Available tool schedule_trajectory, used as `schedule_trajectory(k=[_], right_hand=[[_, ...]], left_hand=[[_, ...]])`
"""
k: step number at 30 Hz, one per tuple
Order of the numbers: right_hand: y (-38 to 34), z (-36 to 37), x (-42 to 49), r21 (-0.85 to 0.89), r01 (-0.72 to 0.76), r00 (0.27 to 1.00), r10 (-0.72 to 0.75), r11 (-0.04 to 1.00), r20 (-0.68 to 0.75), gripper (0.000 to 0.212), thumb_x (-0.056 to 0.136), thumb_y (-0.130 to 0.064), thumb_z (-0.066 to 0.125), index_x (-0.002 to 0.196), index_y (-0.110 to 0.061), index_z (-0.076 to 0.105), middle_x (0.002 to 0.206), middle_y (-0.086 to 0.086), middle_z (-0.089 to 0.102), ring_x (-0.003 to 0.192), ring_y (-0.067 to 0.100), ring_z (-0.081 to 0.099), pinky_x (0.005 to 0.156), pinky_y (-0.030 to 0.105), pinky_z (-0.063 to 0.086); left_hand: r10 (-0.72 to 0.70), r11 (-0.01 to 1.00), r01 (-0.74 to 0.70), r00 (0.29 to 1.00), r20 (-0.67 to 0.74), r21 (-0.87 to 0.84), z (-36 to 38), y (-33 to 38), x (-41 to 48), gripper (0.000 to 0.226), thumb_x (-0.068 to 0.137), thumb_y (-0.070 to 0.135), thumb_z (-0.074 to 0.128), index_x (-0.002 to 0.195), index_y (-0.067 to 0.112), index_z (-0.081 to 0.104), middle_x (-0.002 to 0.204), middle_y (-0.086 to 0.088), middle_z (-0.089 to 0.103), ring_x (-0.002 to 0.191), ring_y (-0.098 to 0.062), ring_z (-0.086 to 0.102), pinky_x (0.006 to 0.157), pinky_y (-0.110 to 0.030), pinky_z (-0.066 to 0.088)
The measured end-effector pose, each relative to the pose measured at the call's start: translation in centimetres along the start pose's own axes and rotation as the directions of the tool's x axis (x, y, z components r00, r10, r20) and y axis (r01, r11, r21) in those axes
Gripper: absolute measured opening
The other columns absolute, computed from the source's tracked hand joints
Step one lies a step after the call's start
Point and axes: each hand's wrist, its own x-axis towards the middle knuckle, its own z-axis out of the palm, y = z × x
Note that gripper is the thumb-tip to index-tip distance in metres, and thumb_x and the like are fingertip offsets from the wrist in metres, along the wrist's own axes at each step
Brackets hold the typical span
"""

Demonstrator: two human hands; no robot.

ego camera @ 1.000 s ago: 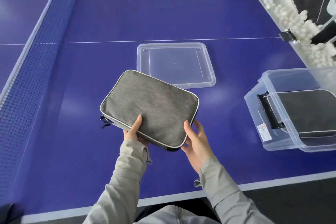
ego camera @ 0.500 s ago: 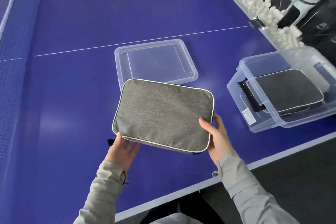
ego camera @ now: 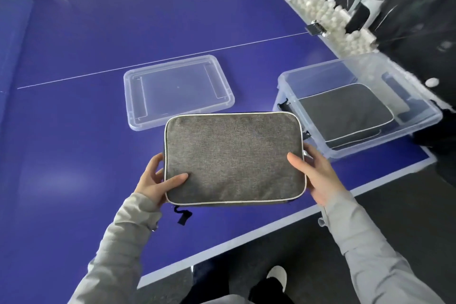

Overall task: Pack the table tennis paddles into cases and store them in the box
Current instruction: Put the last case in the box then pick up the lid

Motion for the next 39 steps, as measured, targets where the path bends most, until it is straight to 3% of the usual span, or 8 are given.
schedule_trajectory(k=[5, 8, 11, 16, 20, 26, 34, 39], right_hand=[[-2.0, -8.2, -1.5, -0.089, 0.102, 0.994, -0.105, 0.991, -0.032, 0.043, 0.066, -0.032, 0.073, 0.107, -0.022, 0.067, 0.104, -0.001, 0.072, 0.102, 0.016, 0.066, 0.087, 0.031, 0.051], [-3.3, -12.8, -1.8, -0.109, 0.146, 0.986, -0.154, 0.983, -0.065, 0.042, 0.068, -0.033, 0.073, 0.108, -0.029, 0.064, 0.109, -0.002, 0.069, 0.104, 0.015, 0.064, 0.088, 0.034, 0.051], [-4.7, -17.2, -2.1, -0.135, 0.186, 0.976, -0.198, 0.973, -0.088, 0.042, 0.062, -0.042, 0.075, 0.102, -0.043, 0.063, 0.106, -0.011, 0.068, 0.101, 0.009, 0.064, 0.087, 0.033, 0.051], [-6.8, -22.7, -1.5, -0.145, 0.246, 0.958, -0.263, 0.958, -0.111, 0.043, 0.059, -0.045, 0.077, 0.099, -0.05, 0.063, 0.106, -0.009, 0.069, 0.105, 0.013, 0.062, 0.09, 0.036, 0.05], [-8.5, -25.6, 0.7, -0.146, 0.274, 0.948, -0.293, 0.951, -0.126, 0.044, 0.068, -0.033, 0.076, 0.108, -0.043, 0.06, 0.107, 0.004, 0.068, 0.105, 0.018, 0.063, 0.093, 0.039, 0.05], [-11.8, -28.5, 6.5, -0.196, 0.287, 0.941, -0.314, 0.938, -0.127, 0.036, 0.083, -0.017, 0.069, 0.113, -0.034, 0.058, 0.097, -0.003, 0.068, 0.091, 0.006, 0.065, 0.094, 0.038, 0.051], [-15.5, -32.2, 15.6, -0.411, 0.237, 0.965, -0.263, 0.88, -0.007, 0.052, 0.073, -0.022, 0.078, 0.104, -0.054, 0.051, 0.105, -0.005, 0.065, 0.096, 0.002, 0.063, 0.077, 0.019, 0.049], [-14.4, -33.4, 20.1, -0.459, 0.166, 0.984, -0.177, 0.873, 0.02, 0.062, 0.07, -0.017, 0.081, 0.109, -0.053, 0.048, 0.115, -0.002, 0.061, 0.103, 0.011, 0.06, 0.079, 0.025, 0.05]], left_hand=[[0.057, 0.998, -0.058, 0.997, -0.048, -0.016, 9.2, -1.6, -2.5, 0.107, 0.019, 0.043, 0.094, 0.116, 0.026, 0.052, 0.1, -0.006, 0.07, 0.089, -0.027, 0.066, 0.072, -0.039, 0.056], [0.124, 0.992, -0.126, 0.988, -0.09, -0.026, 14.6, -2.9, -3.2, 0.081, 0.04, 0.026, 0.093, 0.111, 0.027, 0.054, 0.108, -0.008, 0.066, 0.094, -0.025, 0.065, 0.075, -0.037, 0.056], [0.225, 0.973, -0.217, 0.965, -0.136, 0.074, 19.2, -3.9, -3.4, 0.06, 0.051, 0.021, 0.085, 0.103, 0.032, 0.058, 0.11, -0.002, 0.064, 0.092, -0.01, 0.065, 0.073, -0.027, 0.053], [0.281, 0.956, -0.265, 0.949, -0.142, 0.125, 25.3, -3.8, -2.7, 0.069, 0.047, 0.024, 0.092, 0.105, 0.035, 0.056, 0.108, 0.011, 0.058, 0.075, 0.011, 0.064, 0.062, -0.013, 0.052], [0.312, 0.946, -0.289, 0.937, -0.16, 0.149, 28.9, -3.0, -1.1, 0.069, 0.055, 0.018, 0.09, 0.113, 0.031, 0.055, 0.104, 0.009, 0.058, 0.069, 0.003, 0.067, 0.058, -0.015, 0.052], [0.389, 0.914, -0.349, 0.898, -0.205, 0.207, 33.8, -1.4, 3.5, 0.069, 0.066, 0.004, 0.081, 0.118, 0.037, 0.05, 0.092, 0.009, 0.058, 0.063, 0.01, 0.062, 0.055, -0.014, 0.052], [0.3, 0.953, -0.289, 0.935, -0.188, 0.088, 39.0, -0.8, 10.5, 0.076, 0.07, -0.003, 0.077, 0.125, 0.038, 0.044, 0.114, -0.001, 0.057, 0.086, -0.013, 0.065, 0.061, -0.014, 0.053], [0.229, 0.971, -0.21, 0.956, -0.184, 0.119, 40.2, -1.9, 13.8, 0.081, 0.069, -0.004, 0.078, 0.127, 0.038, 0.04, 0.128, -0.004, 0.052, 0.105, -0.021, 0.06, 0.079, -0.022, 0.055]])
